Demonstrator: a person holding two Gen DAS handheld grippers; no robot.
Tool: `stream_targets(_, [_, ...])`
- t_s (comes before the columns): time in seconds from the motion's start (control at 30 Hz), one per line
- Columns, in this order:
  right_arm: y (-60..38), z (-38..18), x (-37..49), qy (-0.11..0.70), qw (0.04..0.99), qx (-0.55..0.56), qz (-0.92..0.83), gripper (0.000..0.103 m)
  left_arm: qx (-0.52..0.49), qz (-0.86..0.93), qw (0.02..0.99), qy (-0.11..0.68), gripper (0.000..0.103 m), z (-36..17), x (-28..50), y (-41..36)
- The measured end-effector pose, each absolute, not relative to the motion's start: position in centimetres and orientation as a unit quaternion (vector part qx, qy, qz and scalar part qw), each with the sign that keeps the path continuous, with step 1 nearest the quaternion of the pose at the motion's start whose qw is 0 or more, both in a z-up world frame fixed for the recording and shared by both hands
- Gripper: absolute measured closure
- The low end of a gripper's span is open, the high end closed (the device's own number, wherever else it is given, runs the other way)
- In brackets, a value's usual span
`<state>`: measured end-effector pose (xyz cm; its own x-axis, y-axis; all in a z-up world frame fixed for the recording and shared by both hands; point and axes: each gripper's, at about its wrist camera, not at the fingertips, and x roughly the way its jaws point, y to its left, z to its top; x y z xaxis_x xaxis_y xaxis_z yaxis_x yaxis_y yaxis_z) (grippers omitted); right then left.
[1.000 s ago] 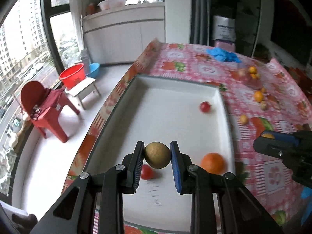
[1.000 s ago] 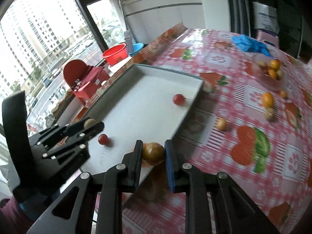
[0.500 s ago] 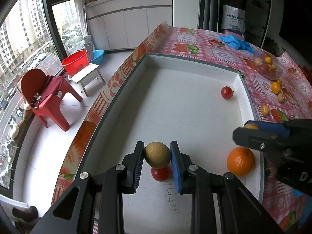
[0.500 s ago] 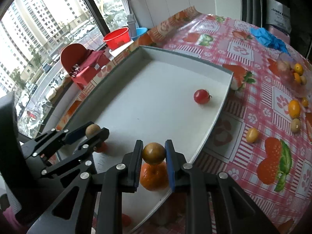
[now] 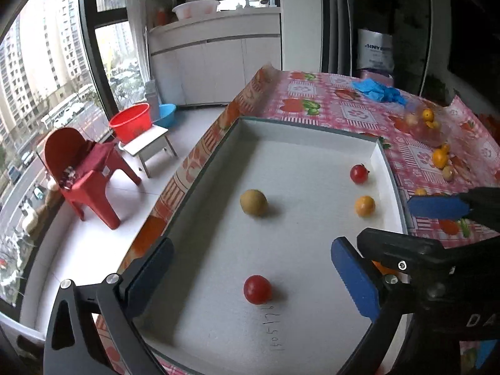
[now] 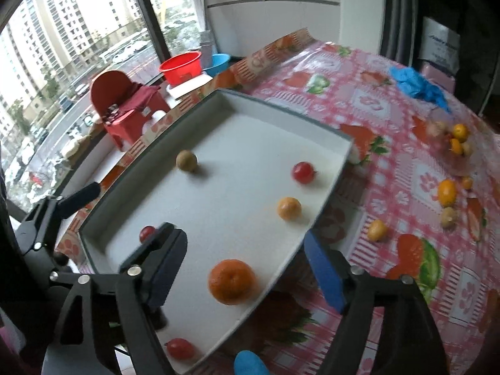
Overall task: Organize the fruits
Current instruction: 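Move both tools back over the loose fruits on the tablecloth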
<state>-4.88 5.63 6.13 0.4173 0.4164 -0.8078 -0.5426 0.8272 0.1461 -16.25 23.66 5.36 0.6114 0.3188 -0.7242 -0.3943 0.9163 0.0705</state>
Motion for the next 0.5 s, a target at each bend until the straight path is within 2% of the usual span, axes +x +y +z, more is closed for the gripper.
stream_targets(0.13, [2.8, 7.3, -5.1, 0.442, 0.860, -0.070, 0.247, 0.000, -0.072, 0.206, 0.893, 0.394, 0.002, 6.0, -16.6, 24.5])
stream_targets(0.37, [1.4, 6.7, -8.6, 0.432, 0.861, -0.153, 0.222, 0.000, -0.191, 0.205, 0.892, 0.356, 0.002, 8.3, -18.0, 26.8])
stream_targets(0.5, [1.4, 5.0, -11.2, 0.439, 0.849, -0.176, 0.234, 0.000, -0.224, 0.182, 0.903, 0.318, 0.002, 11.3, -17.6, 25.3])
